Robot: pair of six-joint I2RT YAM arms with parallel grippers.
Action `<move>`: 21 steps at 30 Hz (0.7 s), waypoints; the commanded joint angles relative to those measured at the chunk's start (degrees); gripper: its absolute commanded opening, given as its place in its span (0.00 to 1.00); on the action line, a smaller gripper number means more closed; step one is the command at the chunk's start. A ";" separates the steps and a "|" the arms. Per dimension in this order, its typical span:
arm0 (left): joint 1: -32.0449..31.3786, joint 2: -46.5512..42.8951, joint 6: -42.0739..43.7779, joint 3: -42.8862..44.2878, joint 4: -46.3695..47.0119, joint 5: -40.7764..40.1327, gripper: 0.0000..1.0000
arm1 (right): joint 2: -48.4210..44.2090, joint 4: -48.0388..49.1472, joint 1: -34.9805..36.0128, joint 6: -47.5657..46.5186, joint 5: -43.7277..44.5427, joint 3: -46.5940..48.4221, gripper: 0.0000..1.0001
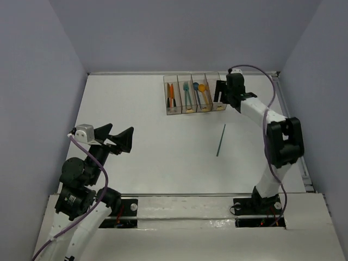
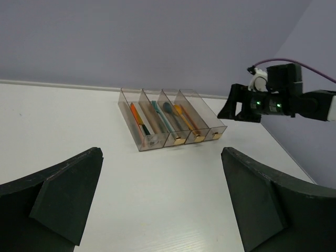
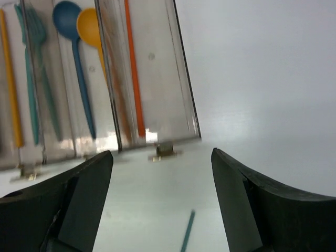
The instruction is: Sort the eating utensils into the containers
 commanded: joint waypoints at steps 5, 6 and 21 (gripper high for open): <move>0.41 -1.64 0.53 2.02 2.47 1.33 0.99 | -27.73 8.98 1.76 19.13 3.48 -34.84 0.82; 0.41 -1.73 0.61 1.93 2.47 1.25 0.99 | -28.36 8.10 2.45 19.84 3.66 -38.26 0.81; -0.64 -3.40 0.53 1.93 2.21 0.81 0.99 | -20.91 -0.16 14.67 29.51 15.52 -41.38 0.47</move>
